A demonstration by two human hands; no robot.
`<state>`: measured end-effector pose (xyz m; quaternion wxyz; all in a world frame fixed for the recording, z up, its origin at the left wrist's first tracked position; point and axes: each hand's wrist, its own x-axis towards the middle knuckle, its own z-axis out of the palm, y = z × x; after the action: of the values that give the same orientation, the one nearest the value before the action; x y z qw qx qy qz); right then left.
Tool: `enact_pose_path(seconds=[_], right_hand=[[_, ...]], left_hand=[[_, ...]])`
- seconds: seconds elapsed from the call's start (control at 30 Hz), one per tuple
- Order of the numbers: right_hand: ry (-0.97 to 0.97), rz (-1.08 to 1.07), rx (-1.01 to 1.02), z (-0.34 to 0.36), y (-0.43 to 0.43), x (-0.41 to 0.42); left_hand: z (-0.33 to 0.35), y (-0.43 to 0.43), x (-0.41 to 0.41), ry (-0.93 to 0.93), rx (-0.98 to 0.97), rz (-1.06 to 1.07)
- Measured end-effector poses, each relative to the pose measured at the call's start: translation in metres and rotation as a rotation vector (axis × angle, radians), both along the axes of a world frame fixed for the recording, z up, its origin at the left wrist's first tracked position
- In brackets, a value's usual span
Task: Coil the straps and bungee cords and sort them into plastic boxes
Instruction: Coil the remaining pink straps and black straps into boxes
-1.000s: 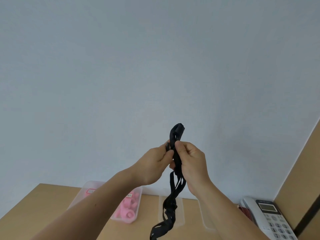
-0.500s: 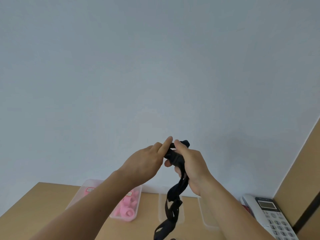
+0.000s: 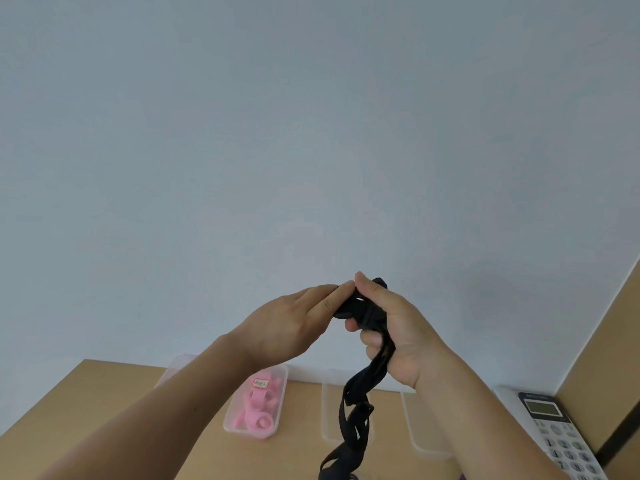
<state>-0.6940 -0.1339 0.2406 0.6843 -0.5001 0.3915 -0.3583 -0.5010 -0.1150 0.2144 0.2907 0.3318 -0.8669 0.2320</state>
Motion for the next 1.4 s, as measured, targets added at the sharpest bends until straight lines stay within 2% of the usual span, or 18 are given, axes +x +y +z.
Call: enact_pose_path(seconds=[0.1,0.13,0.27,0.37,0.4,0.47,0.57,0.7,0.87,1.0,1.2,1.3,1.4], right_hand=[[-0.001,-0.020,0.000,-0.003,-0.006,0.000],[-0.001,-0.049,-0.002,-0.005,-0.007,0.000],[-0.031,-0.139,-0.035,-0.010,-0.009,0.002],[-0.094,-0.139,-0.057,-0.013,-0.008,0.004],[-0.126,-0.133,-0.067,-0.014,-0.008,0.004],[-0.155,-0.117,-0.104,-0.015,-0.007,0.004],[-0.129,-0.054,-0.173,-0.015,-0.007,0.003],[-0.065,-0.042,-0.169,-0.017,-0.013,0.000],[0.043,0.041,-0.177,-0.019,-0.018,-0.006],[-0.019,0.061,-0.184,-0.017,-0.021,-0.002],[0.151,0.168,-0.337,-0.009,-0.025,-0.012],[0.081,0.066,-0.300,-0.014,-0.023,-0.007],[-0.003,-0.171,-0.236,-0.027,-0.017,0.006]], left_hand=[[-0.003,-0.005,-0.001,0.000,0.005,-0.002],[-0.005,-0.005,-0.004,0.042,0.072,-0.003],[-0.003,0.002,-0.014,0.513,0.624,-0.024],[0.005,0.004,-0.020,0.886,0.887,-0.084],[0.008,0.004,-0.022,0.966,0.976,-0.098],[0.012,0.004,-0.023,1.012,1.081,-0.116],[0.013,0.005,-0.022,0.994,0.983,-0.061],[0.011,0.004,-0.023,0.868,0.896,0.048],[0.008,0.005,-0.015,0.820,0.956,0.068],[0.012,0.001,-0.016,0.874,0.940,0.089],[0.012,0.002,-0.016,0.886,1.015,0.122],[0.009,0.001,-0.019,1.018,1.041,0.031],[0.005,-0.001,-0.022,1.049,1.003,0.012]])
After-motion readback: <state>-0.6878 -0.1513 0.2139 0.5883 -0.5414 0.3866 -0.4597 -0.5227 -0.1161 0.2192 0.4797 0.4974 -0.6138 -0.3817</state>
